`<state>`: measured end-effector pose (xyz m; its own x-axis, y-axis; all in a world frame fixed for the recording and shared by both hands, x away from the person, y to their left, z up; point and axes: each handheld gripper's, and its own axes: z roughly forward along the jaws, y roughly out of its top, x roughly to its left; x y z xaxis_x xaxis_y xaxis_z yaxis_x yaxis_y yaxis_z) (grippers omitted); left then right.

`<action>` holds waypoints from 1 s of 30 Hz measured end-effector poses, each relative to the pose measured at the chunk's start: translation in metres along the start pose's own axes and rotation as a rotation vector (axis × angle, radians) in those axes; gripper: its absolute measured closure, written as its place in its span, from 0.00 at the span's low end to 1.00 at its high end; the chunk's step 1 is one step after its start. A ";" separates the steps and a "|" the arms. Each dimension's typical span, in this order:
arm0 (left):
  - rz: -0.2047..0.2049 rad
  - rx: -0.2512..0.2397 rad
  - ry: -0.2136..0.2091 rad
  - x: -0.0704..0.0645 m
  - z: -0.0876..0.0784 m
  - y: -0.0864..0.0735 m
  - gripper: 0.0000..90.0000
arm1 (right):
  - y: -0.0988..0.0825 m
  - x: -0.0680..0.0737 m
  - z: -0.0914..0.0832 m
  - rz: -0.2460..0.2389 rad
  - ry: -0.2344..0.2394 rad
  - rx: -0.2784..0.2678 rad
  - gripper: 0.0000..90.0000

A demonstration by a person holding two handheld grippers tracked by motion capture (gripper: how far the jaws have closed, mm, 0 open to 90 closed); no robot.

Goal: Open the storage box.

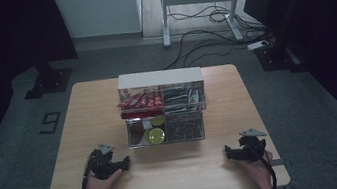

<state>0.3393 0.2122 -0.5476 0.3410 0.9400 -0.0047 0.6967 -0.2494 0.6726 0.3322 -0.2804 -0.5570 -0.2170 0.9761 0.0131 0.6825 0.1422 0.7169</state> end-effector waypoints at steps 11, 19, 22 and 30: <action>-0.036 -0.008 0.031 -0.004 -0.004 -0.005 0.09 | -0.003 -0.003 -0.004 0.005 -0.001 -0.013 0.05; -0.066 -0.050 0.077 -0.001 -0.013 -0.010 0.22 | -0.006 -0.006 -0.007 0.029 -0.028 -0.030 0.12; -0.091 -0.086 0.067 0.002 -0.022 -0.010 0.26 | -0.006 -0.006 -0.008 0.032 -0.030 -0.030 0.14; -0.126 -0.160 0.004 0.007 -0.046 -0.007 0.46 | -0.006 -0.006 -0.008 0.035 -0.033 -0.033 0.15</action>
<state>0.3076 0.2310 -0.5180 0.2550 0.9624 -0.0938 0.6242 -0.0897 0.7761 0.3235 -0.2885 -0.5557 -0.1699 0.9853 0.0162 0.6656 0.1026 0.7392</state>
